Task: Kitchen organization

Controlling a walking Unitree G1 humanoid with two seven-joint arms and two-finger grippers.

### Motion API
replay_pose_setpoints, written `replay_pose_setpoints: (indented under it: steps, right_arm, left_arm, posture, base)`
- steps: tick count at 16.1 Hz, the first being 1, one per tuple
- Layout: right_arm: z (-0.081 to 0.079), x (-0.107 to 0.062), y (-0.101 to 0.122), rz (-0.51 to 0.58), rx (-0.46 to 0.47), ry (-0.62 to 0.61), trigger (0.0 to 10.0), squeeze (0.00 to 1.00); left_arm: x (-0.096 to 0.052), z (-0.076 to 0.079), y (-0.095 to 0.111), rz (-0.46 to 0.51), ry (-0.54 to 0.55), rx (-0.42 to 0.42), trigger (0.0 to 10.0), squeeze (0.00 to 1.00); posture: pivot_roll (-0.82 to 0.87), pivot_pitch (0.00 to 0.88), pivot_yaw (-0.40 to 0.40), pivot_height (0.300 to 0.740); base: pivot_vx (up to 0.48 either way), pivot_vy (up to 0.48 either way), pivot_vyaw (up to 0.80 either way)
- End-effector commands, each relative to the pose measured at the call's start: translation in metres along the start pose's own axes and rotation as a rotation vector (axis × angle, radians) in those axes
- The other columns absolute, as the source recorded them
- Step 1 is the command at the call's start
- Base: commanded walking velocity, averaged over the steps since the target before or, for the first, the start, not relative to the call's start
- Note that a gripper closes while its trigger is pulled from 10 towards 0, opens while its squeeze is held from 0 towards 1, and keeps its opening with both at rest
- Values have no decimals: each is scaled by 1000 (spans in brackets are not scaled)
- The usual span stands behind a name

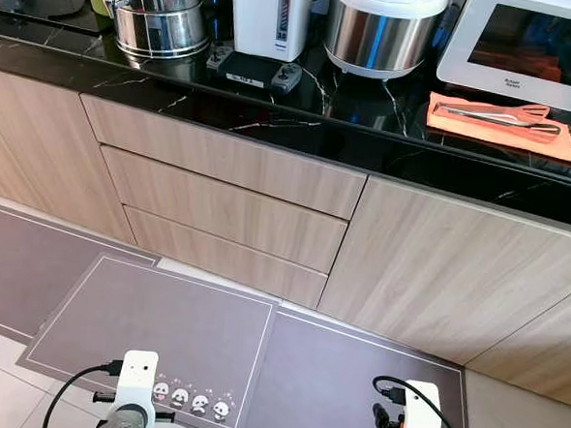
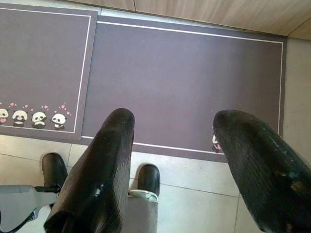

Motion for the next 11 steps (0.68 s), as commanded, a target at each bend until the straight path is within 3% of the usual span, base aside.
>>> replay_pose_setpoints:
  steps: [1,11]
  right_arm:
    - [-16,6,19,27,159,22,10000,0]
    - [-24,6,14,19,184,33,10000,0]
  left_arm:
    - [5,24,-3,-147,-161,53,10000,0]
    - [4,15,-5,-149,-145,67,10000,0]
  posture:
    - [62,0,-25,740]
    - [65,0,-6,740]
  base:
    - [0,0,0]
    - [0,0,0]
Point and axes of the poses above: a point about 5 cm out from each wrist's last joint towards the gripper, its own x axis pointing out of the wrist towards the gripper, its own y axis along the axis of the wrist's last joint, z = x × y, the point moved 4 cm from there along x, pointing out of the wrist towards the gripper, and after that the axes turned 4 degrees about -x, right-handed, at the moved point
